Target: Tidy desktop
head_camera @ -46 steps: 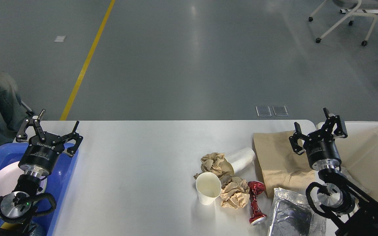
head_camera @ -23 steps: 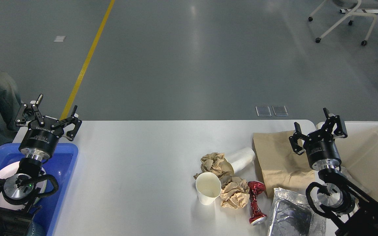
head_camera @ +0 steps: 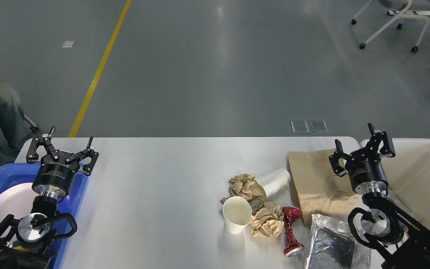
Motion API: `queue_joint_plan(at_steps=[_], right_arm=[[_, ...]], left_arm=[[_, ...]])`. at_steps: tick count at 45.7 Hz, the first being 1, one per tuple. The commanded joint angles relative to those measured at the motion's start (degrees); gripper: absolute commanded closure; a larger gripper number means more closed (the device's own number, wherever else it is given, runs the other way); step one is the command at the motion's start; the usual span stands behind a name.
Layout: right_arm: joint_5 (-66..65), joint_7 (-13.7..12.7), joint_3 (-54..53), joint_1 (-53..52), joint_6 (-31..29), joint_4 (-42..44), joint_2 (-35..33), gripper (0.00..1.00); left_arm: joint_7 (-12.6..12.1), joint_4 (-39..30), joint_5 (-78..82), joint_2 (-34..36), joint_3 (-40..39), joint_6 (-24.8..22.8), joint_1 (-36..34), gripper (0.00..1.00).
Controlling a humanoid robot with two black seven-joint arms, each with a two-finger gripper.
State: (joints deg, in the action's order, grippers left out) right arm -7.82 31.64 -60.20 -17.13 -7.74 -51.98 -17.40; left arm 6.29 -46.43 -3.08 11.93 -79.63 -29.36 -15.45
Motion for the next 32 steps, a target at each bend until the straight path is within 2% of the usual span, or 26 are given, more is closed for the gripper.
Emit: queue_joint_plan(at_steps=[1,9,11,16,17,25,32], right_arm=[[0.0,0.0,-0.01,0.0,-0.08,0.04,0.0,0.0],[0.0,0.0,-0.01,0.0,0.0,0.04,0.0,0.0],[0.0,0.0,-0.01,0.0,0.0,0.04,0.0,0.0],[0.0,0.0,-0.01,0.0,0.0,0.04,0.0,0.0],[0.0,0.0,-0.01,0.0,0.0,0.04,0.0,0.0],[0.0,0.0,-0.01,0.0,0.0,0.04,0.0,0.0],[0.0,0.0,-0.01,0.0,0.0,-0.05,0.0,0.0]], left_arm=[[0.04,0.73,0.09,-0.33,0.53,-1.04,-0.37,0.04],[0.65,1.96,5.35,-0.24,0.79,-3.41,-0.45,0.04],[2.4,1.96,9.29,-0.33,0.7,-4.55,-0.45,0.04],[9.26,2.66,16.34,-0.33,0.44,-5.62,-0.63,0.04],[9.79,2.92,16.7,-0.42,0.44,-5.62,-0.63,0.04],[9.97,2.93,15.47,-1.12,-0.18,-5.7,-0.63,0.04],[9.97,2.84,7.66,-2.97,0.79,-4.83,-0.54,0.04]])
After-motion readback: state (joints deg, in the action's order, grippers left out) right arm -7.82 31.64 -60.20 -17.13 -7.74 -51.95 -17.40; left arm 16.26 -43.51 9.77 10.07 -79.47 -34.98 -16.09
